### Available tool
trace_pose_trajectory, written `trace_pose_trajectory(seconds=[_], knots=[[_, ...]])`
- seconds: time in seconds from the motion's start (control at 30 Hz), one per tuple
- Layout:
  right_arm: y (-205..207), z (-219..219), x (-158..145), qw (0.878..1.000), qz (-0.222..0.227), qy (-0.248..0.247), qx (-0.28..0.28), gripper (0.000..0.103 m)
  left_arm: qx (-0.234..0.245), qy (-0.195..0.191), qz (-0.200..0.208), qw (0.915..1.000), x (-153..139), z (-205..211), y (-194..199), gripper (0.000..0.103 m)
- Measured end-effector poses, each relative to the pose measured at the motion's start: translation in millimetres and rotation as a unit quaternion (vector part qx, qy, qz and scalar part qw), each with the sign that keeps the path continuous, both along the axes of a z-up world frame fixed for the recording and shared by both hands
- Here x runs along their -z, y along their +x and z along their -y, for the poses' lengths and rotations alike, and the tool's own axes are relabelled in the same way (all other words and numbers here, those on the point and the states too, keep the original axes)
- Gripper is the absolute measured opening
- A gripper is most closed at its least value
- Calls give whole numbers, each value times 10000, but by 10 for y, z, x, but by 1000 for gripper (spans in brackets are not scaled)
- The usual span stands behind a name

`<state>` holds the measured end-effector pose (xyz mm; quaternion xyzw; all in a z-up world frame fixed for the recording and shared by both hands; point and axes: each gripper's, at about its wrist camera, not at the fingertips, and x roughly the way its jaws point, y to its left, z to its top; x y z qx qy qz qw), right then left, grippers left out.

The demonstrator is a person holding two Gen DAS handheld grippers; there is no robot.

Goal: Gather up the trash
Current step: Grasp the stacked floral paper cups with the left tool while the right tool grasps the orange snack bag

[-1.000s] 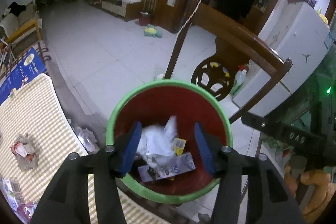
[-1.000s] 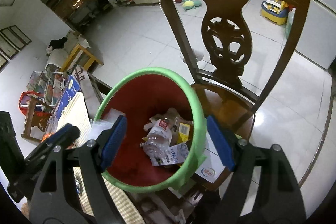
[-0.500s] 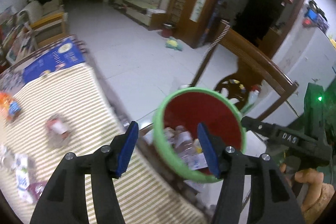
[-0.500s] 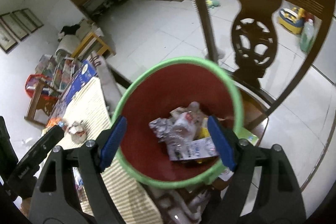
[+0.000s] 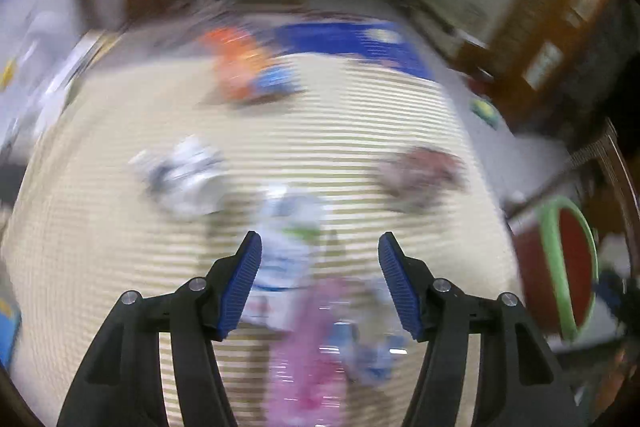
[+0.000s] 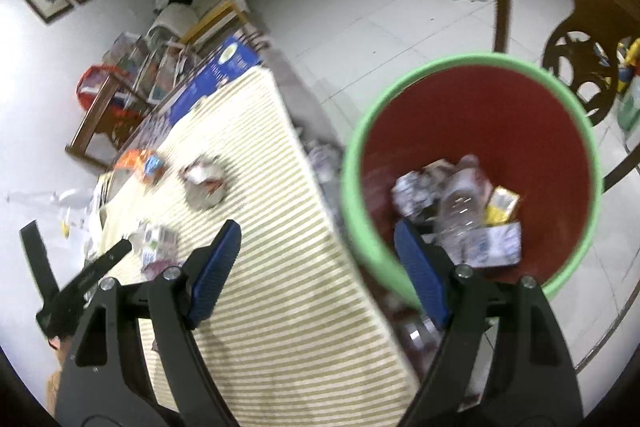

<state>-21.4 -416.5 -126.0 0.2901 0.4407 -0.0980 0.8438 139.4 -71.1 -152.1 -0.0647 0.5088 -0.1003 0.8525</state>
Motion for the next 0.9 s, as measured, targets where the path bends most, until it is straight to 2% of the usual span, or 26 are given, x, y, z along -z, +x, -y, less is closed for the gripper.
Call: trace_pose_trajectory(seconds=[0.13, 0.23, 0.4, 0.57, 0.67, 0.8, 0.9], knots=[[77, -289, 36, 9999, -64, 17, -109, 78, -691, -260, -316, 9968, 189, -567, 247, 58], [143, -473, 57, 9999, -89, 29, -121, 78, -922, -517, -542, 9929, 312, -802, 449, 64], [294, -742, 132, 9997, -204, 40, -137, 79, -871, -921, -816, 9886, 524, -855, 717, 74], [527, -1044, 140, 9987, -346, -196, -305, 79, -685, -1006, -969, 9878, 709, -784, 944, 78], [743, -1172, 79, 9970, -384, -467, -477, 80, -599, -950, -1083, 9878, 796, -685, 1042, 77], [1130, -1347, -17, 9930, -334, -772, -825, 80, -460, -827, -1004, 9904, 850, -632, 1099, 62], [1559, -1555, -60, 9876, -251, -902, -1258, 80, -284, -1056, -919, 9897, 846, -667, 1097, 59]])
